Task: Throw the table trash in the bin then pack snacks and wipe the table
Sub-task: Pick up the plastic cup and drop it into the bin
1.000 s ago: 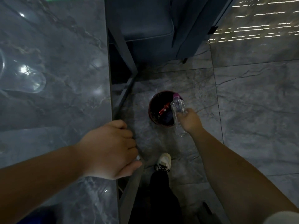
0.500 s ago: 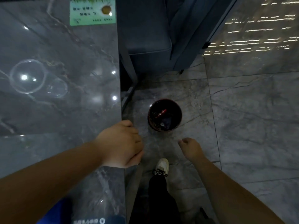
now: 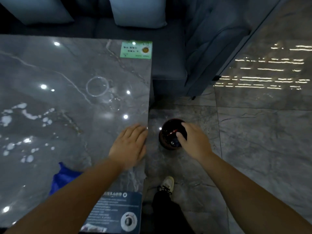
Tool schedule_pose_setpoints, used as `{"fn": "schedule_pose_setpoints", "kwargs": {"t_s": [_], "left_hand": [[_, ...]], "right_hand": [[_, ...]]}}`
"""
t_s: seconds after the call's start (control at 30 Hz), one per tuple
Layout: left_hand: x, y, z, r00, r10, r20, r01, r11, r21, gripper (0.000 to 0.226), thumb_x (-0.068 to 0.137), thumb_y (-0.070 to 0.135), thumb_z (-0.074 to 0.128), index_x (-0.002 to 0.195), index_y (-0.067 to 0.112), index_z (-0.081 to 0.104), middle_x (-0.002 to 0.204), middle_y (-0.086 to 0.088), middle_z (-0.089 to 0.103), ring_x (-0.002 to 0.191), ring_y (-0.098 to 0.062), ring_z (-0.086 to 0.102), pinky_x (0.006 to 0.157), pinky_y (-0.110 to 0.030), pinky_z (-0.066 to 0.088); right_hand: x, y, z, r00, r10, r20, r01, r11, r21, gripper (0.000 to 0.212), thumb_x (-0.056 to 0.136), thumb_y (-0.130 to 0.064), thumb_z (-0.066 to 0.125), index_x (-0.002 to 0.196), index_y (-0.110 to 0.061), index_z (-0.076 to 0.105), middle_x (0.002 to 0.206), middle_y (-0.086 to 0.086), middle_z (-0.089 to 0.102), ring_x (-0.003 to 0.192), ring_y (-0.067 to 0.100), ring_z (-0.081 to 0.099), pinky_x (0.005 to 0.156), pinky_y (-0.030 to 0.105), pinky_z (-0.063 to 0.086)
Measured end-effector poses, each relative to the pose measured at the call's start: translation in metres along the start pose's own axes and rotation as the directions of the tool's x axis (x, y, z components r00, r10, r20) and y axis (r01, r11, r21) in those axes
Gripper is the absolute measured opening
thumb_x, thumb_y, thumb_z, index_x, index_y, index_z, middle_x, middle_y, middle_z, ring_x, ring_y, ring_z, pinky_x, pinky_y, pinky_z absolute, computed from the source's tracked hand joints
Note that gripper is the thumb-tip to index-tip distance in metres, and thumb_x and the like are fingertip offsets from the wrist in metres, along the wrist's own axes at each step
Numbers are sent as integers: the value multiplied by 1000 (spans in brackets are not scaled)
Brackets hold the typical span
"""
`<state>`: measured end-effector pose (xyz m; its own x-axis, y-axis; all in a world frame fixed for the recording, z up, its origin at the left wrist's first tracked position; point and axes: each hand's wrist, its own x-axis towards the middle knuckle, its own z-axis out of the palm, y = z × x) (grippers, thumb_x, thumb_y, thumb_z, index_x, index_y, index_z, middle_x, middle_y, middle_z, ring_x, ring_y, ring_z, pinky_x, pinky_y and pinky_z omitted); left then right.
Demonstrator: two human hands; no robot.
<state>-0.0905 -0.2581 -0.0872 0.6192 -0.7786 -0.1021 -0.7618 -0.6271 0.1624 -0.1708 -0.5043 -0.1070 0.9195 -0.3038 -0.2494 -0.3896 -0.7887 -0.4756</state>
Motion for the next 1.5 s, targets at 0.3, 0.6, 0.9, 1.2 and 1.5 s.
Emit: {"fn": "schedule_pose_setpoints", "kwargs": {"t_s": [0.3, 0.6, 0.9, 1.2, 1.5], "left_hand": [[-53, -35, 11, 918, -388, 78, 392, 919, -39, 62, 90, 43, 37, 138, 4, 44, 148, -15, 40, 140, -32, 30, 115, -48, 23], [-56, -43, 29, 932, -363, 13, 363, 929, -78, 64, 94, 44, 36, 145, 6, 34, 154, -12, 31, 145, -27, 18, 114, -46, 12], [-57, -45, 30, 932, -361, 24, 362, 928, -87, 64, 95, 45, 32, 146, 6, 31, 155, -12, 29, 146, -27, 15, 114, -46, 12], [-57, -47, 27, 931, -364, 26, 365, 927, -89, 63, 92, 43, 38, 143, 5, 36, 153, -12, 32, 145, -27, 18, 116, -46, 14], [-56, -42, 28, 933, -360, -24, 358, 931, -72, 64, 90, 40, 38, 139, -1, 42, 150, -19, 35, 142, -34, 24, 116, -50, 18]], "right_hand": [[55, -122, 3, 956, -293, 6, 291, 953, 84, 63, 89, -46, 58, 141, -14, 39, 142, 6, 45, 132, 22, 38, 103, 34, 34], [125, -193, 52, 963, -271, 11, 258, 927, 272, 91, 75, -54, 70, 146, -16, 26, 145, 2, 42, 132, 16, 39, 104, 29, 34], [143, -222, 69, 964, -266, 2, 240, 874, 422, 95, 68, -52, 77, 144, -26, 27, 144, -6, 45, 130, 10, 42, 103, 28, 36], [124, -197, 42, 991, -104, -88, 136, 796, 590, 62, 79, -38, 73, 132, -23, 45, 127, -8, 54, 113, 4, 49, 88, 10, 39], [49, 0, 37, 887, 445, -125, -284, 738, 612, 62, 79, -41, 71, 129, -15, 46, 122, 2, 60, 109, 16, 59, 92, 33, 49]]}}
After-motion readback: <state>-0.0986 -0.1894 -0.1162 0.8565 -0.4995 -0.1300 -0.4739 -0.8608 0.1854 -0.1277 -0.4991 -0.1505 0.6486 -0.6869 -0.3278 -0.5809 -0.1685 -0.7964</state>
